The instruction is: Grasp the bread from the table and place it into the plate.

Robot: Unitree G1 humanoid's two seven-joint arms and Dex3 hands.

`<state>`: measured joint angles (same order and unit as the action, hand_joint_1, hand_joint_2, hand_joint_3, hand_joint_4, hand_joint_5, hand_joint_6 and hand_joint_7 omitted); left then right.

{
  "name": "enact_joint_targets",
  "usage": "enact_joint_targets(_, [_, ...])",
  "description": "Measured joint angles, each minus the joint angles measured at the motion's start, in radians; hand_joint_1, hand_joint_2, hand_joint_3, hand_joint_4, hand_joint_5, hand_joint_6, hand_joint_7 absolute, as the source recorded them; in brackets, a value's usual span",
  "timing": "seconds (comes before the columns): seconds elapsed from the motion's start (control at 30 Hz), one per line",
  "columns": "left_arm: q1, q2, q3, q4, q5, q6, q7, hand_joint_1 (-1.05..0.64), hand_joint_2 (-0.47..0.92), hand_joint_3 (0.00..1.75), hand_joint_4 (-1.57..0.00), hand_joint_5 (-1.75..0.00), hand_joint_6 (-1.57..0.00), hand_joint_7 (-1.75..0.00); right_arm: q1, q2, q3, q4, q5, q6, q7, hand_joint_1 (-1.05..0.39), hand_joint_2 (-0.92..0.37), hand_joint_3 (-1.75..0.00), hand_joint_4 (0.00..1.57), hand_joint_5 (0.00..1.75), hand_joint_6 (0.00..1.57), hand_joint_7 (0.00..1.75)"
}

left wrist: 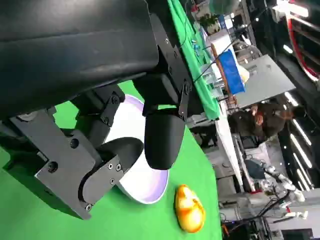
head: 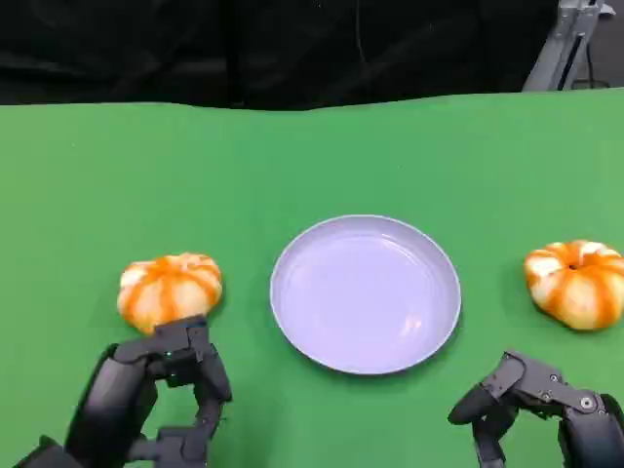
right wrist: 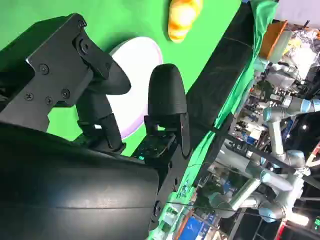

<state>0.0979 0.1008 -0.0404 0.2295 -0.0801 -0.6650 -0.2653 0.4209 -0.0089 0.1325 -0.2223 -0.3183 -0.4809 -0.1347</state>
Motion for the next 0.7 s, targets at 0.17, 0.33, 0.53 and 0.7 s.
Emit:
enact_joint_targets(0.17, [-0.005, 0.0, 0.0, 0.013, 0.0, -0.002, 0.0, -0.06, 0.31, 1.42, -0.88, -1.74, -0.84, -1.51, -0.004, 0.0, 0.0, 0.004, 0.0, 0.0, 0.0, 0.08, -0.32, -1.33, 0.75, 1.59, 0.81, 1.28])
enact_joint_targets(0.33, [-0.015, 0.0, 0.001, 0.027, 0.0, -0.01, 0.0, -0.07, 0.3, 1.44, -0.88, -1.73, -0.85, -1.5, -0.012, 0.0, 0.0, 0.009, 0.0, 0.0, 0.0, 0.09, -0.31, -1.33, 0.75, 1.6, 0.81, 1.28])
enact_joint_targets(0.53, [-0.023, 0.0, 0.001, 0.06, 0.002, -0.028, 0.0, -0.07, 0.31, 1.42, -0.88, -1.74, -0.84, -1.5, -0.02, 0.0, -0.004, 0.026, 0.0, -0.007, -0.002, 0.09, -0.31, -1.33, 0.75, 1.6, 0.81, 1.27])
enact_joint_targets(0.7, [-0.042, 0.0, 0.004, 0.087, 0.008, -0.046, 0.0, -0.07, 0.32, 1.41, -0.88, -1.74, -0.84, -1.5, -0.026, 0.0, -0.005, 0.039, -0.001, -0.01, -0.004, 0.09, -0.31, -1.32, 0.75, 1.6, 0.81, 1.27])
